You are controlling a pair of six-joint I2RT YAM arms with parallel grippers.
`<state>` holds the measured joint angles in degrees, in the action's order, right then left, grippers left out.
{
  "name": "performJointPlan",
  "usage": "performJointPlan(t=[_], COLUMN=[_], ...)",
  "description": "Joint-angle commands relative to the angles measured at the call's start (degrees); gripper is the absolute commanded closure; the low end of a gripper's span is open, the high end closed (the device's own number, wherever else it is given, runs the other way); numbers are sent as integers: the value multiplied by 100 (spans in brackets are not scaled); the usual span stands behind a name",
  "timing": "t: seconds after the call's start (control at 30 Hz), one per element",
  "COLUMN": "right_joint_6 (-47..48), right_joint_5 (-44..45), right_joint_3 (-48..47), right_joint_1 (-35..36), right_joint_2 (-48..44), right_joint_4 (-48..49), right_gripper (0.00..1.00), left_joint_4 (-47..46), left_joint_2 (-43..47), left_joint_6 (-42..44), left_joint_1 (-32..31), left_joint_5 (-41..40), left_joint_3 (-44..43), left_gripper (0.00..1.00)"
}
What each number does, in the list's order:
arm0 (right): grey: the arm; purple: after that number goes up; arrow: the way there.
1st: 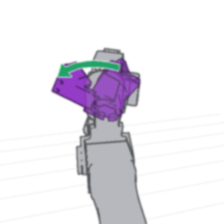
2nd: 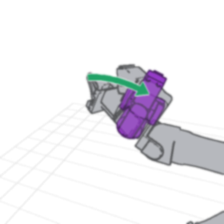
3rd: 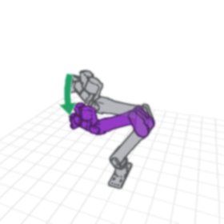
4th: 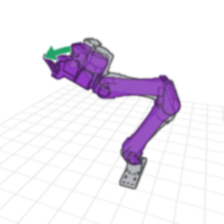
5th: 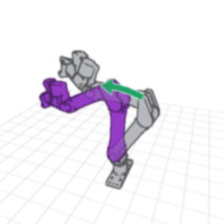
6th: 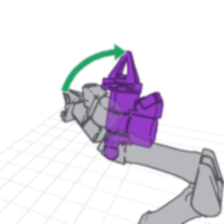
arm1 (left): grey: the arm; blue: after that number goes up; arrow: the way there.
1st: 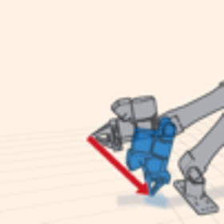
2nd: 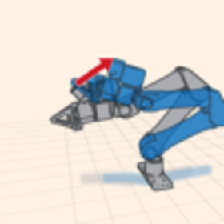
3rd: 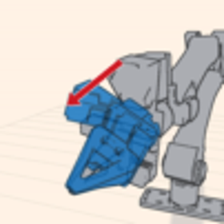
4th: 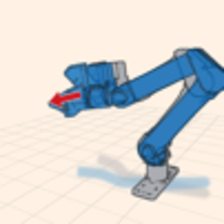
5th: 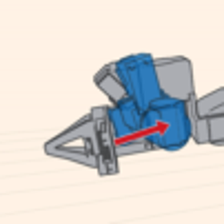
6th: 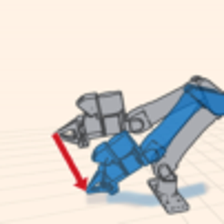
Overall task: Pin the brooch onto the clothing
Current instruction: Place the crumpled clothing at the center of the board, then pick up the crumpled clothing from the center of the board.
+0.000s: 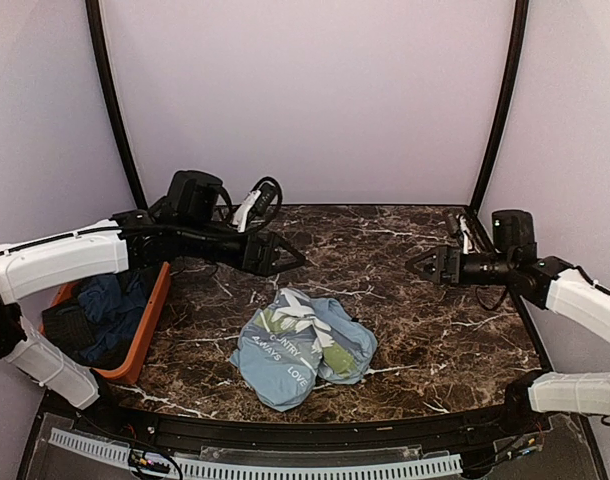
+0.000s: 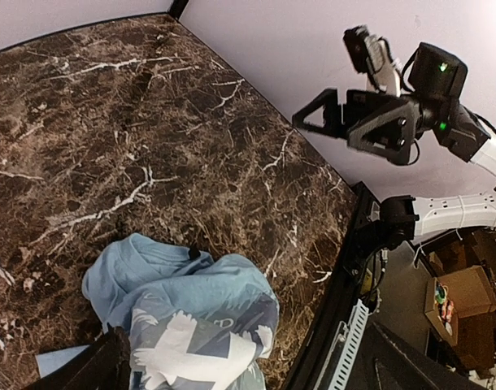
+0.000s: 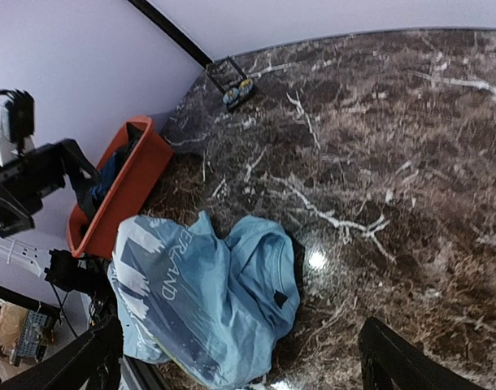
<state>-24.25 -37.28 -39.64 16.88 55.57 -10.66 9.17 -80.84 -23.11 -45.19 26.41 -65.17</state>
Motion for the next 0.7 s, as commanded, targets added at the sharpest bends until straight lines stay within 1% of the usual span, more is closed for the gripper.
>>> performJointPlan(t=[0.0, 0.1, 0.2, 0.3, 0.43, 0.53, 0.63, 0.67], right_joint_6=[-326, -451, -623, -685, -723, -779, -832, -834], right_joint_5=[578, 717, 528, 355, 86, -273, -821, -968], right_joint_3=[414, 516, 576, 549, 371, 272, 169, 116], right_joint_1=[452, 672, 813, 1127, 1522, 1724, 1906, 1971], right_joint_2=[484, 1037, 1641, 2357, 3120, 3574, 3930, 4029], right_joint_4=[453, 777, 1171, 1513, 1897, 2289, 2660, 2740], right_gripper=[1, 1, 6, 8, 10, 16, 22, 25], left_joint_4=[326, 505, 690, 677, 628, 689, 775, 820], left_joint_2=[-70, -228, -397, -334, -23, 256, 497, 542], left_joint_6=[265, 185, 126, 27, -25, -20, 10, 26], left_joint_1=[10, 12, 19, 19, 32, 72, 111, 134], left_joint_5=[-643, -1307, -1704, -1787, -1953, -2062, -2172, -2219], left_joint_3=[-242, -247, -224, -35, 357, 497, 612, 638], left_gripper=[1, 1, 1, 1, 1, 1, 1, 1])
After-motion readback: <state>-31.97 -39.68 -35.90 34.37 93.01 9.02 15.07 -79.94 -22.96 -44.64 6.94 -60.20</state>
